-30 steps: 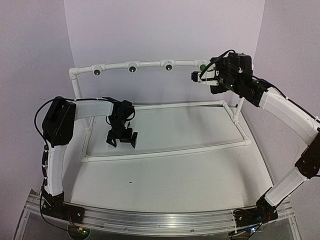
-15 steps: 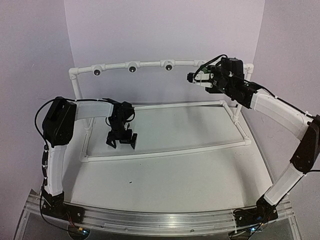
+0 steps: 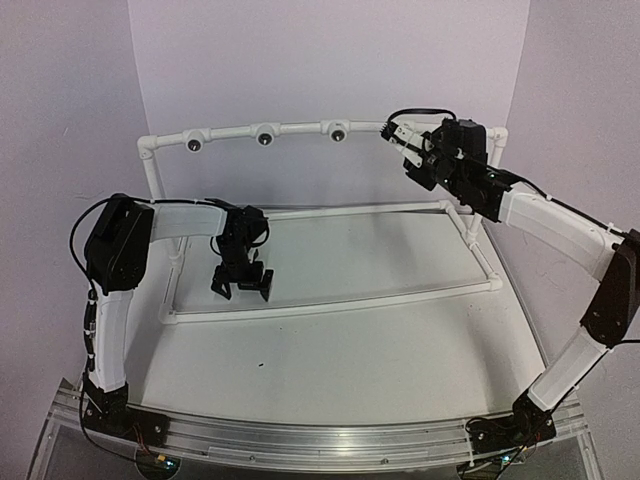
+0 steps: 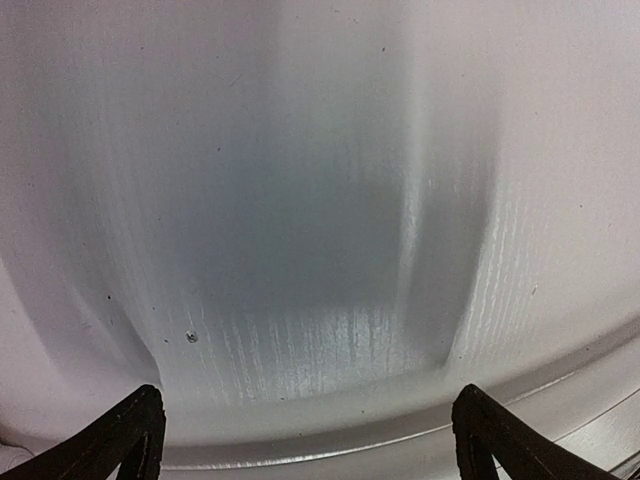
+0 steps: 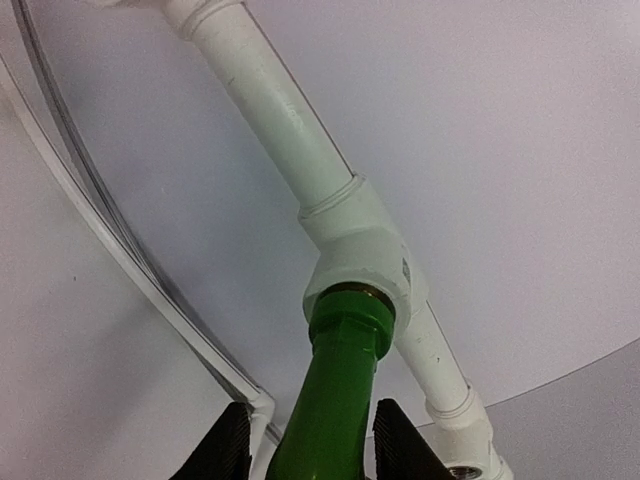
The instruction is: Install the water faucets
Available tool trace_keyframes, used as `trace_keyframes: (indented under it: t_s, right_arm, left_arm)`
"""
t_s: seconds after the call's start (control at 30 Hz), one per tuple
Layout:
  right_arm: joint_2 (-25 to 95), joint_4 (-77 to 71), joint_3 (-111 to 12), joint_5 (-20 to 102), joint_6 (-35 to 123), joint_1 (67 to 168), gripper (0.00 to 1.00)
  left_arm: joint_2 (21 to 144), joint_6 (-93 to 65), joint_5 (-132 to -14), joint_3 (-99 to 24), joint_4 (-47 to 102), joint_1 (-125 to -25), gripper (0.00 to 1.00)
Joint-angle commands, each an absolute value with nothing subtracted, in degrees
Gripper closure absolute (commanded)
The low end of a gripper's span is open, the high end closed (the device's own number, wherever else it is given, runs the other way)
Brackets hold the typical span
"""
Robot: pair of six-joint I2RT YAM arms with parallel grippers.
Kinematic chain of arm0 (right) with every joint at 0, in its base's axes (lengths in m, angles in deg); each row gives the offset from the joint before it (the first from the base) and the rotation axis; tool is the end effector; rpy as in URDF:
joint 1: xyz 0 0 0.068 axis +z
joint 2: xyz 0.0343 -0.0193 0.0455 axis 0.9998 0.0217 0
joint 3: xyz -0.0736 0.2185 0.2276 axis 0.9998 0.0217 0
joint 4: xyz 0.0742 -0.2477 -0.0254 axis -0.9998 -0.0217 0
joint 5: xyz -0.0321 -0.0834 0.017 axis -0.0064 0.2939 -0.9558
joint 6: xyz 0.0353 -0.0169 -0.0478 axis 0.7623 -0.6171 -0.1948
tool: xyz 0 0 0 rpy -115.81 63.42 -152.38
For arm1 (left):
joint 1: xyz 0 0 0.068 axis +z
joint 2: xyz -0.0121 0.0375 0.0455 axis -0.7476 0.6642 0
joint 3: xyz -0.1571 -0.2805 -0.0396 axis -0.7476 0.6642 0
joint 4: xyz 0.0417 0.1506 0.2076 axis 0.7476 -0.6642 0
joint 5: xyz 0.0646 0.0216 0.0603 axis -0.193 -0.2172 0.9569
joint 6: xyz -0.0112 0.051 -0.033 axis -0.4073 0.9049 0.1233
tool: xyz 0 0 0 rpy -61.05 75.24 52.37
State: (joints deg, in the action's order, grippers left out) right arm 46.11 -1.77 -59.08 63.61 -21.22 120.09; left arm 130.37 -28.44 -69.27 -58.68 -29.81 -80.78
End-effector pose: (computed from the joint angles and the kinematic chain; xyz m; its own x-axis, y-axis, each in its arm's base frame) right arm 0.3468 0.1968 0.4489 0.1929 -0.8455 -0.4978 -0.2214 0.4568 -0.8616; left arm 0.3745 -0.2418 0.1904 -0.9925 0.1112 -0.0511 0.1163 0.9871 -0.1096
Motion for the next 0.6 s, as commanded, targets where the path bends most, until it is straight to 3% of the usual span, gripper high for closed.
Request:
trace_keyframes:
  t_s: [0.0,0.23,0.57]
  right_arm:
    - [44.84,-4.08,-57.10,61.02,-1.10,120.24,0.60]
    - [44.74,-3.12,-54.74,56.23,17.48,120.24,0.69]
    - [45.69,0.76,-54.81,49.39,38.02,120.26,0.72]
  left_arm:
    - [127.64,-28.84,-68.85,-58.80,-29.96,-80.46,0.00]
    - [127.37,-28.56,-68.70,-58.71,-30.47,-80.45,0.00]
    - [126.91,-28.41,-68.26,-58.27,-30.78,-80.49,0.00]
